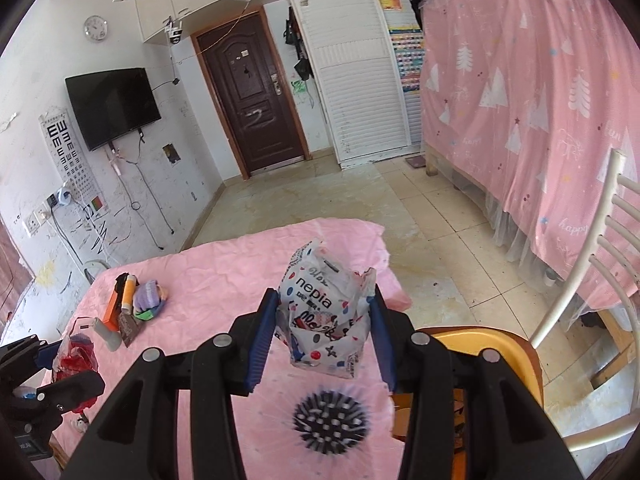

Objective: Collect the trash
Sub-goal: 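Carry both bags to the orange basin and open both tools to drop them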

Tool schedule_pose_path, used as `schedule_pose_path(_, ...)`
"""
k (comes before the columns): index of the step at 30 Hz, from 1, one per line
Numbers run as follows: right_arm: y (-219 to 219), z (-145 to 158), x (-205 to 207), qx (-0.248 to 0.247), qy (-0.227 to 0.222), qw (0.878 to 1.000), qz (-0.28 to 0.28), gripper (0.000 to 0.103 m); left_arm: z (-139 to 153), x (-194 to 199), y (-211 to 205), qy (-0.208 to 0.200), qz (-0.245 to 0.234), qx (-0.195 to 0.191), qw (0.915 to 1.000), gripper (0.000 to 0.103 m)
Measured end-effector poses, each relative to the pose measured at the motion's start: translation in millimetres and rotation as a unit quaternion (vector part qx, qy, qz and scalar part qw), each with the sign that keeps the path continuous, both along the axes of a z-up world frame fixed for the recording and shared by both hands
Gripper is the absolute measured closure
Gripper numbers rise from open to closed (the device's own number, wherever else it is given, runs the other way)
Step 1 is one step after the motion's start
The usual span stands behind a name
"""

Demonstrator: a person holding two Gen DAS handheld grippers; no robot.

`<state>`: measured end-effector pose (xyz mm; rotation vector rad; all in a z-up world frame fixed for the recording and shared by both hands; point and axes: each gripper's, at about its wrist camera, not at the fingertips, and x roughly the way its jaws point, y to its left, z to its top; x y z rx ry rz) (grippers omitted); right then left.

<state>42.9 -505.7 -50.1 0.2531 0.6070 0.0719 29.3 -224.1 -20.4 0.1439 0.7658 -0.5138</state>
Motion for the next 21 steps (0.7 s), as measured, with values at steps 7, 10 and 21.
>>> schedule_pose_path(7,-42,-17,-13,0.009,0.008,0.999,-0.03,0.069,-3,7,-45,0.022,-0.033,-0.002,0.9992,0.056)
schedule_pose_path(10,-57,-28,-17,0.006,0.02,0.999,-0.041,0.069,-3,9,-64,0.029,-0.048,-0.004,0.9984,0.056)
schedule_pose_path(21,-93,-70,-28,0.016,0.058,0.996,-0.06,0.066,-13,27,-137,0.083,-0.073,-0.025,0.9936,0.056)
